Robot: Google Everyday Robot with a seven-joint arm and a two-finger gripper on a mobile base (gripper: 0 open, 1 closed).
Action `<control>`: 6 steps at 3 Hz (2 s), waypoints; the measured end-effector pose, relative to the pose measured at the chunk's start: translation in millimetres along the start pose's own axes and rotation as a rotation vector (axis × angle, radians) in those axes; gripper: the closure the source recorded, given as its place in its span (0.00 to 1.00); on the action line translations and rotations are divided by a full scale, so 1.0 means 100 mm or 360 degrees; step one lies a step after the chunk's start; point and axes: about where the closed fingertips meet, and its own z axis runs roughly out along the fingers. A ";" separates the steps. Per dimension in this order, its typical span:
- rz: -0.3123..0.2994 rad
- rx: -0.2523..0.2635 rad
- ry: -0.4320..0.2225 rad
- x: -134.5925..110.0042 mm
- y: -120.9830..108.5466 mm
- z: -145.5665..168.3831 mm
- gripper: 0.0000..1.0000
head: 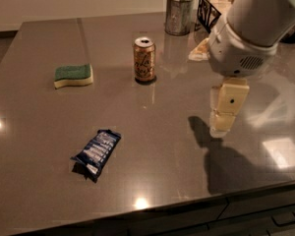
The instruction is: Pick rxbar blueberry
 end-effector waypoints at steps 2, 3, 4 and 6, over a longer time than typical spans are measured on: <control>-0.0414 -0.0139 -0.0055 -0.65 0.05 0.56 0.00; -0.0584 -0.0223 -0.0055 -0.83 0.12 0.83 0.00; -0.0754 -0.0325 -0.0089 -1.06 0.28 1.07 0.00; -0.0982 -0.0441 -0.0167 -1.62 0.63 1.39 0.00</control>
Offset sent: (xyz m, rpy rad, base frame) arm -0.0029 0.1151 -0.0693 -0.0511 0.0539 0.4326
